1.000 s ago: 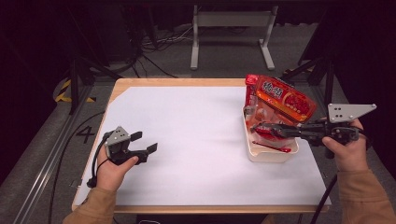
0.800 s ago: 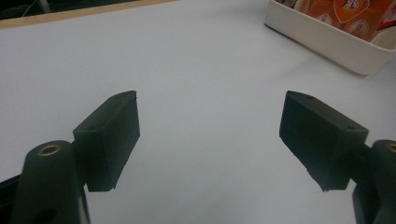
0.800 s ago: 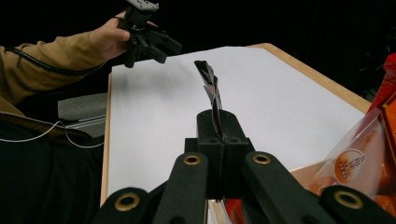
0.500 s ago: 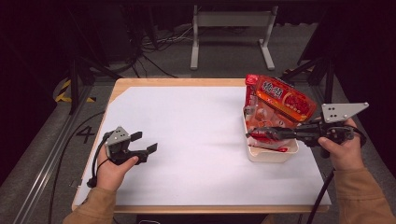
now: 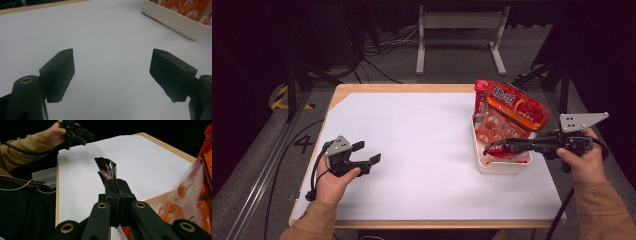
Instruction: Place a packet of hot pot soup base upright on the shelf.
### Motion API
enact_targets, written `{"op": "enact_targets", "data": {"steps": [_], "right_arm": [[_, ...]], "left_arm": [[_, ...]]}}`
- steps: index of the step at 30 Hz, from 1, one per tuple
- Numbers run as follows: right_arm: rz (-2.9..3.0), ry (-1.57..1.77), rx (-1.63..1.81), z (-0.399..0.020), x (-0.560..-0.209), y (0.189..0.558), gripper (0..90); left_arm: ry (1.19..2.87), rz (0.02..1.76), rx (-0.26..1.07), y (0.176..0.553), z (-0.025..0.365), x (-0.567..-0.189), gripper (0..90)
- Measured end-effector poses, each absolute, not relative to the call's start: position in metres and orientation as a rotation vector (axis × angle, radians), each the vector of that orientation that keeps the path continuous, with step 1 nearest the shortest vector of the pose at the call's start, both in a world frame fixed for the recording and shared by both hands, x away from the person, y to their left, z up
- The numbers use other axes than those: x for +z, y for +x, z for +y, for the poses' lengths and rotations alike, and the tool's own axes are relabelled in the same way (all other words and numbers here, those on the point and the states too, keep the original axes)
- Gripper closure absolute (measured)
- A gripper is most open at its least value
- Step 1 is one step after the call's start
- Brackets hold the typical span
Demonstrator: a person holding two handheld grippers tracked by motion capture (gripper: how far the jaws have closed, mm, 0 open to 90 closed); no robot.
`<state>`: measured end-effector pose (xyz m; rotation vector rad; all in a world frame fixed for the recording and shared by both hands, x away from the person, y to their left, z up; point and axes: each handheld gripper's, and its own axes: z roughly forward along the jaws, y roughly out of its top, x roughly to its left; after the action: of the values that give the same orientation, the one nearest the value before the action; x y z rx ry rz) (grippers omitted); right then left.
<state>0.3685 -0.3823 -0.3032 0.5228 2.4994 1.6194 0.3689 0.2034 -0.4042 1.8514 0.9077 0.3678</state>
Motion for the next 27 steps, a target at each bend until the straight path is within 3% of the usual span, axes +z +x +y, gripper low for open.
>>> {"op": "enact_targets", "data": {"steps": [6,12,18,27], "right_arm": [[2.483,0.612,1.571,-0.383,-0.314,0.371,88.0],[2.434,0.698,1.457,-0.378,-0.317,0.371,76.7],[2.42,0.716,1.444,-0.376,-0.314,0.369,71.2],[2.31,0.773,1.466,-0.365,-0.309,0.36,51.7]], "left_arm": [[1.85,0.911,0.365,0.369,0.203,-0.404,21.4],[1.85,0.91,0.367,0.369,0.204,-0.404,21.4],[1.85,0.913,0.361,0.369,0.204,-0.404,21.2],[1.852,0.909,0.364,0.368,0.204,-0.402,20.7]]}}
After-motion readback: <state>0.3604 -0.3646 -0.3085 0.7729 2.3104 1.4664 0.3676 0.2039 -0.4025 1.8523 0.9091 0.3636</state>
